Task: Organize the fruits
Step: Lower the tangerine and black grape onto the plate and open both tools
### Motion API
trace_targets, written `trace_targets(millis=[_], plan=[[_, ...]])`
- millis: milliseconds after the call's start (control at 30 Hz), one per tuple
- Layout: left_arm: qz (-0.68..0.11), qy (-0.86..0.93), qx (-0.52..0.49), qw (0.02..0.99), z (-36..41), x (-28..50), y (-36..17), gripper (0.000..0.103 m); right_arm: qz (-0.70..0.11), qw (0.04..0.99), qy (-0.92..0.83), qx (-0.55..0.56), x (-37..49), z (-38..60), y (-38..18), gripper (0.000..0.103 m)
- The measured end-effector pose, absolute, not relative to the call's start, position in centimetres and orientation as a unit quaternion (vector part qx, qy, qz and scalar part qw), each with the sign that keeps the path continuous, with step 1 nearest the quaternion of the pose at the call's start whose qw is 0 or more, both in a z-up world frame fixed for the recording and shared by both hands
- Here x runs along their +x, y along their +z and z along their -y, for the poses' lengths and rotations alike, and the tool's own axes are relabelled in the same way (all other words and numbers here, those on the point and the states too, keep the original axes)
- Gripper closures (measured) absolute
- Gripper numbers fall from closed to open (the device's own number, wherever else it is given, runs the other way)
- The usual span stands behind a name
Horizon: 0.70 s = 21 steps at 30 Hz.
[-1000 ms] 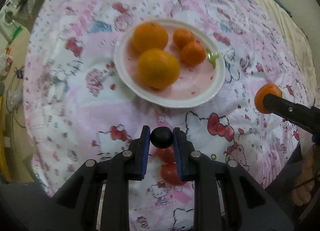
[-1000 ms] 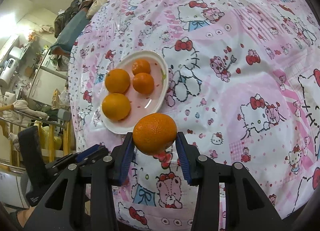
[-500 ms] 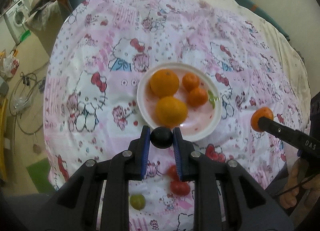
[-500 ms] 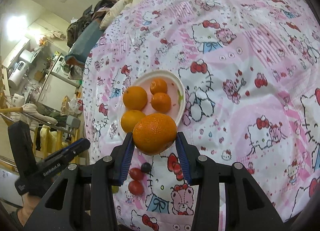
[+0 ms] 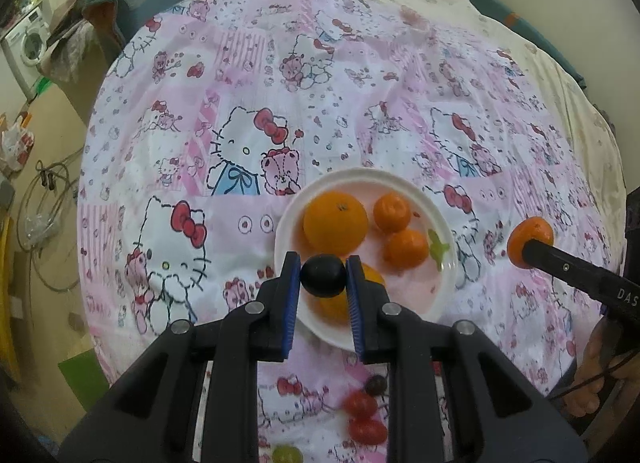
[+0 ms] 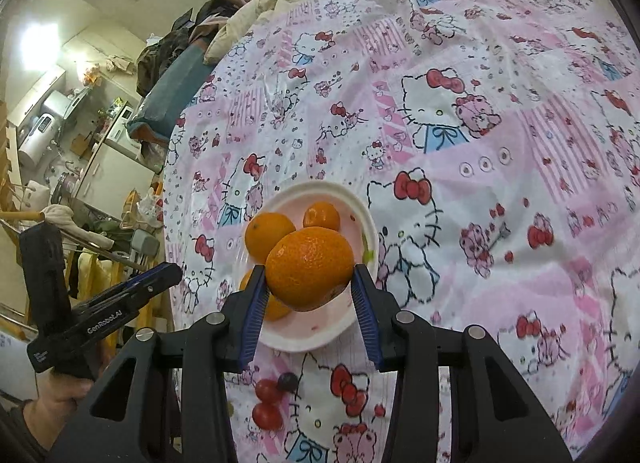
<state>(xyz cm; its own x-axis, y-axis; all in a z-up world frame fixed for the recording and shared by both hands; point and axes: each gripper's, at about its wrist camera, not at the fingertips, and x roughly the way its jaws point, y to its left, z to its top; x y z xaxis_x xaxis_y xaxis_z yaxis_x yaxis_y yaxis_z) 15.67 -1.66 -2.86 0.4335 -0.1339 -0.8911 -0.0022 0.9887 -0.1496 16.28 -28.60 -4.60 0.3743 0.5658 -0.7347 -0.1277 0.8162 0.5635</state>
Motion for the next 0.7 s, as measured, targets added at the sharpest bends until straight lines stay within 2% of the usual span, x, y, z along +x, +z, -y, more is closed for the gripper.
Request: trace_targets(millis=[400, 700], plan=[[-0.591, -0.029, -0.105, 0.799, 0.9, 19.8, -8.7, 0.084, -0.565, 0.775, 0.217, 0.18, 21.2, 25.9, -8.8, 0.059], [-0.611, -0.019, -0.116, 0.783, 0.9, 20.3, -10.2, 0.083, -0.587, 0.762, 0.21, 0.177, 22.5, 25.2, -10.8, 0.057]])
